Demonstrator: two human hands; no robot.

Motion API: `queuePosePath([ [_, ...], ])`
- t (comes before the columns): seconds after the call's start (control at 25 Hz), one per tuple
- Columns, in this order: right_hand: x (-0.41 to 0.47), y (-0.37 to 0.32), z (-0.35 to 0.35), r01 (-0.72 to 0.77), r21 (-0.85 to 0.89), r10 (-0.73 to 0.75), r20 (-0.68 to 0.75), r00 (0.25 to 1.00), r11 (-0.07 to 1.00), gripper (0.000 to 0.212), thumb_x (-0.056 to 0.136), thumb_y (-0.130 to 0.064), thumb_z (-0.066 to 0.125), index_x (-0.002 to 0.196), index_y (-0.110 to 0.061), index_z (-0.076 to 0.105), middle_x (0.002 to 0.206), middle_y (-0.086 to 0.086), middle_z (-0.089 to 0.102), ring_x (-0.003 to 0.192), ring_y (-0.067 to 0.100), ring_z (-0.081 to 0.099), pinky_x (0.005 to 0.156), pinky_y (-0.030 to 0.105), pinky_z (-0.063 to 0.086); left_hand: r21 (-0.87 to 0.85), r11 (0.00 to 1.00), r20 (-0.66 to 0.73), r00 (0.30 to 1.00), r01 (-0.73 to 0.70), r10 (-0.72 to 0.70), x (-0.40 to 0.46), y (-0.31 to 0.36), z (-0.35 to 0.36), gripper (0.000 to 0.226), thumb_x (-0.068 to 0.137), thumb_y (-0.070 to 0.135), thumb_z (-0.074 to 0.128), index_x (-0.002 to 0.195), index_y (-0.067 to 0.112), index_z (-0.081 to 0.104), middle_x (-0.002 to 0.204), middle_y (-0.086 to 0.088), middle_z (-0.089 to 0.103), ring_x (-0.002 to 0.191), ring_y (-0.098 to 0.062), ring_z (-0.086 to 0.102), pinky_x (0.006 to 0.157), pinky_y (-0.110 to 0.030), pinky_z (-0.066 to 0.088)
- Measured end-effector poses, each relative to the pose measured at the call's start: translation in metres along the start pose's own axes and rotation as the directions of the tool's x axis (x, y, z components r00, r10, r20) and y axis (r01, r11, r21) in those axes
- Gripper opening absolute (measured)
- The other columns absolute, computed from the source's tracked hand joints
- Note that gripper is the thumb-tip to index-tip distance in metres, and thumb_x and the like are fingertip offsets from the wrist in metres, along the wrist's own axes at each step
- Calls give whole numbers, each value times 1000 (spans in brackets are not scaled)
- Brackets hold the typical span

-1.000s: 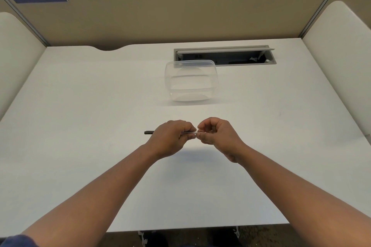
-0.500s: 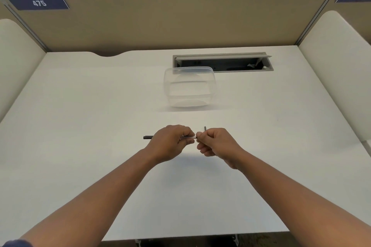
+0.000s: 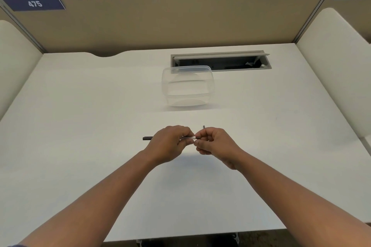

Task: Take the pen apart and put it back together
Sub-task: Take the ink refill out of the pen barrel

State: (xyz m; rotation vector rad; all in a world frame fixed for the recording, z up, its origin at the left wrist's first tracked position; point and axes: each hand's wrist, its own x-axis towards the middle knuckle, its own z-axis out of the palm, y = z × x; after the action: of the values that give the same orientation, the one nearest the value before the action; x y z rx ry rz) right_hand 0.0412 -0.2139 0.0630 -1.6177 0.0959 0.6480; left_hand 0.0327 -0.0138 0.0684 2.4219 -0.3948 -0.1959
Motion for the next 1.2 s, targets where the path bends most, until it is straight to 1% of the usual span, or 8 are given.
queuePosePath([
  [0.12, -1, -2, 0, -49, 19, 49, 17, 999, 999, 29, 95, -29, 69, 101, 0, 72, 84, 10, 74, 72, 16, 70, 68, 24, 57, 14, 1000, -6, 1000, 1, -1, -1, 0, 1, 7, 94, 29, 66, 97, 26, 72, 78, 20, 60, 78, -10, 59, 68, -33, 49],
  [0.28, 0, 0, 1, -29, 3, 29, -16, 999, 1000, 14, 95, -13, 69, 96, 1, 71, 81, 11, 74, 71, 18, 69, 67, 26, 56, 4, 1000, -5, 1000, -1, 1, -3, -2, 5, 8, 93, 31, 67, 97, 26, 72, 75, 22, 59, 74, -6, 56, 65, -29, 46],
  [0.4, 0, 0, 0, 7, 33, -6, -16, 1000, 999, 11, 90, -1, 71, 99, 5, 67, 78, 10, 72, 73, 23, 68, 70, 29, 59, -25, 1000, -10, 1000, -1, 1, -3, -1, 4, 11, 94, 33, 67, 97, 25, 73, 80, 17, 65, 78, -9, 60, 68, -34, 51],
  [0.48, -1, -1, 0, -16, 96, 16, 1, 1000, 995, 18, 88, -3, 74, 102, 6, 66, 78, 10, 71, 72, 22, 67, 71, 29, 60, -19, 1000, -14, 1000, -1, 1, -3, 0, 3, 10, 94, 32, 67, 97, 25, 73, 82, 13, 67, 79, -11, 60, 69, -37, 52],
  [0.6, -2, -2, 1, -55, 107, 56, -5, 998, 993, 22, 91, -17, 74, 99, 3, 69, 82, 12, 73, 69, 18, 69, 67, 26, 58, 8, 1000, -7, 1000, -1, 1, -2, 0, 2, 9, 93, 29, 67, 98, 24, 73, 77, 16, 61, 76, -10, 57, 69, -37, 52],
  [0.84, 0, 1, -3, 22, 19, -22, -14, 1000, 1000, 11, 91, -4, 71, 94, 5, 68, 76, 7, 72, 67, 17, 64, 64, 25, 54, -67, 998, 44, 999, 21, -18, -2, 0, 3, 10, 94, 32, 66, 98, 29, 75, 80, 17, 67, 79, -6, 61, 69, -33, 52],
  [1.0, -3, 3, -4, 102, -63, -103, -12, 995, 993, 4, 90, -3, 70, 88, 1, 69, 76, 8, 71, 66, 16, 62, 64, 26, 52, -35, 999, 74, 997, 18, -15, -2, 3, 0, 12, 96, 36, 62, 96, 30, 73, 81, 16, 70, 76, 0, 58, 63, -29, 49],
  [1.2, -2, 6, -6, 137, -110, -139, -13, 990, 984, 3, 90, -1, 69, 87, 0, 69, 74, 5, 71, 64, 14, 61, 63, 26, 51, 58, 998, 89, 996, 6, -12, -1, 7, 1, 17, 98, 40, 56, 94, 28, 68, 79, 12, 67, 72, -9, 55, 63, -34, 50],
])
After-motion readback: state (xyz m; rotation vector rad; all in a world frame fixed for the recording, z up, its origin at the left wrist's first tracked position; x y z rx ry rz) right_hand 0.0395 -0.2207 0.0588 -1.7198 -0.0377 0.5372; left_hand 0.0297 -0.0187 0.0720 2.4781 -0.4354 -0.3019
